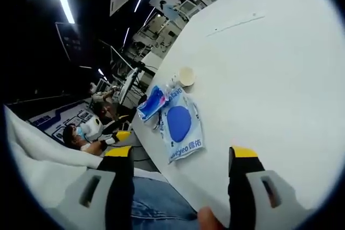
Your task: Arrange the tabletop items into an orderly group along one side of the table until the central work area is clear of visible clutter.
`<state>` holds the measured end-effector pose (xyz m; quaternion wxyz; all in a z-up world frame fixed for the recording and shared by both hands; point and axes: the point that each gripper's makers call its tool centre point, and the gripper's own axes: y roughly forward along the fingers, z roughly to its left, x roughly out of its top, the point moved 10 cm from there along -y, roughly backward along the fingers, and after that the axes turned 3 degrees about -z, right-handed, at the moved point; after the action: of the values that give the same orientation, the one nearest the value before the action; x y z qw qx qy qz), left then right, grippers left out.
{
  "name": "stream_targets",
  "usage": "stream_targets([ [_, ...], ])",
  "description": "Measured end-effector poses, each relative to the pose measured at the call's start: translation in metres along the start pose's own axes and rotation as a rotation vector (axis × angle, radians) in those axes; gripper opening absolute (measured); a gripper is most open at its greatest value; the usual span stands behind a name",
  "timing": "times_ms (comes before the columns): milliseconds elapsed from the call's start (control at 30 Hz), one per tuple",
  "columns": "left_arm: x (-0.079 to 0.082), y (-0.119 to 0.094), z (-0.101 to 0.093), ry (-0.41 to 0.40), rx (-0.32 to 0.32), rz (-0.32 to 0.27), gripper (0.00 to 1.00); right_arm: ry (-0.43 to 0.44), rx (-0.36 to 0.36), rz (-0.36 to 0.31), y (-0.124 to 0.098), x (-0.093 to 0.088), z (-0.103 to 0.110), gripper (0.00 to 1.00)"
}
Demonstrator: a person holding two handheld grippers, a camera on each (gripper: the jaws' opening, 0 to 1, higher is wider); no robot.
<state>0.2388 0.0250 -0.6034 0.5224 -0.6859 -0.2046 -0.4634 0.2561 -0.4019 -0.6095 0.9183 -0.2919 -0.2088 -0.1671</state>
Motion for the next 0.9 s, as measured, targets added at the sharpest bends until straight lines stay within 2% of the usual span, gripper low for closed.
stream_targets([
  [67, -0.003, -0.001, 0.001, -0.013, 0.018, -0.018, 0.9, 0.001, -0.001, 0.002, 0.001, 0.0, 0.0, 0.71],
  [200, -0.013, -0.001, 0.0, 0.004, 0.028, -0.008, 0.9, -0.003, -0.001, 0.012, 0.002, 0.0, 0.001, 0.7],
  [333, -0.021, -0.004, 0.0, -0.005, 0.037, -0.01, 0.79, -0.005, -0.002, 0.017, 0.003, 0.0, 0.002, 0.7],
  [433, -0.024, -0.005, 0.002, -0.014, 0.073, -0.053, 0.84, -0.009, -0.006, 0.024, 0.003, -0.001, 0.003, 0.7],
  [467, -0.024, -0.005, 0.003, -0.013, 0.075, -0.047, 0.85, -0.01, -0.008, 0.026, 0.003, -0.001, 0.003, 0.71],
  [533, -0.02, -0.007, 0.005, 0.03, 0.097, -0.061, 0.84, -0.013, -0.013, 0.034, 0.004, -0.002, 0.004, 0.7],
  [600, -0.019, -0.01, 0.004, 0.035, 0.093, -0.096, 0.86, -0.018, -0.017, 0.038, 0.005, -0.002, 0.004, 0.7],
  [733, -0.023, -0.013, 0.006, 0.011, 0.1, -0.075, 0.87, -0.024, -0.026, 0.037, 0.008, 0.001, 0.006, 0.7],
  [900, -0.024, -0.014, 0.007, -0.005, 0.106, -0.086, 0.88, -0.049, -0.029, 0.041, 0.012, 0.009, 0.01, 0.7],
])
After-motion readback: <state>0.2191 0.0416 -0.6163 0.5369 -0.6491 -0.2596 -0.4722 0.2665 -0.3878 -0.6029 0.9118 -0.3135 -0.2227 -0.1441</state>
